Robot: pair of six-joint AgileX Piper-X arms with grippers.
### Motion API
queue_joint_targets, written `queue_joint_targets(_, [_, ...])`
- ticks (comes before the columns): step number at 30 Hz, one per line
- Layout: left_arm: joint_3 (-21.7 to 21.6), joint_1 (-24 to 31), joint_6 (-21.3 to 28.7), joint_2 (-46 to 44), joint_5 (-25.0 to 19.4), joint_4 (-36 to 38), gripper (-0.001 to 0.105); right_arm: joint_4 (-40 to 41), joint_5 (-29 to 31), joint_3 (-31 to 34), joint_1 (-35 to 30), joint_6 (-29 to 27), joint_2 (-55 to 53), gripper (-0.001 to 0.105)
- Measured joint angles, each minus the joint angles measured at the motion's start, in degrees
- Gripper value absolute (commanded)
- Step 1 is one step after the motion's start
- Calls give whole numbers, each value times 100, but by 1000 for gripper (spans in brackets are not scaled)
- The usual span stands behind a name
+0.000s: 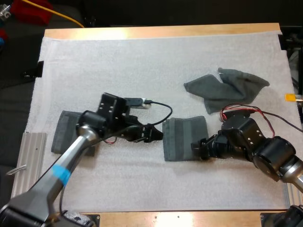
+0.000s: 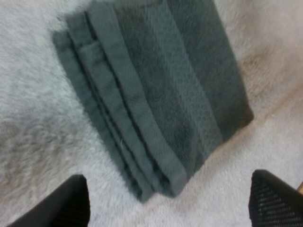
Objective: Pick towel from pile, fold and stack
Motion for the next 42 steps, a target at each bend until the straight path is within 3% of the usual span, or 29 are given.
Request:
queue_joint_targets(6, [0, -46, -353, 600, 0, -455, 68, 5, 1, 0, 0, -39, 0, 71])
queue_joint_targets(17, [-5, -46, -436, 1522, 15, -792, 68, 5, 11, 0, 0, -91, 0, 71])
queue_joint_targets(26, [-28, -99, -558, 1558, 382, -1072, 68, 5, 10, 0, 0, -104, 0, 71])
queue_joint_targets(42, [-45, -883, -1381, 1700, 222, -1614, 68, 5, 25, 0, 0, -116, 0, 71])
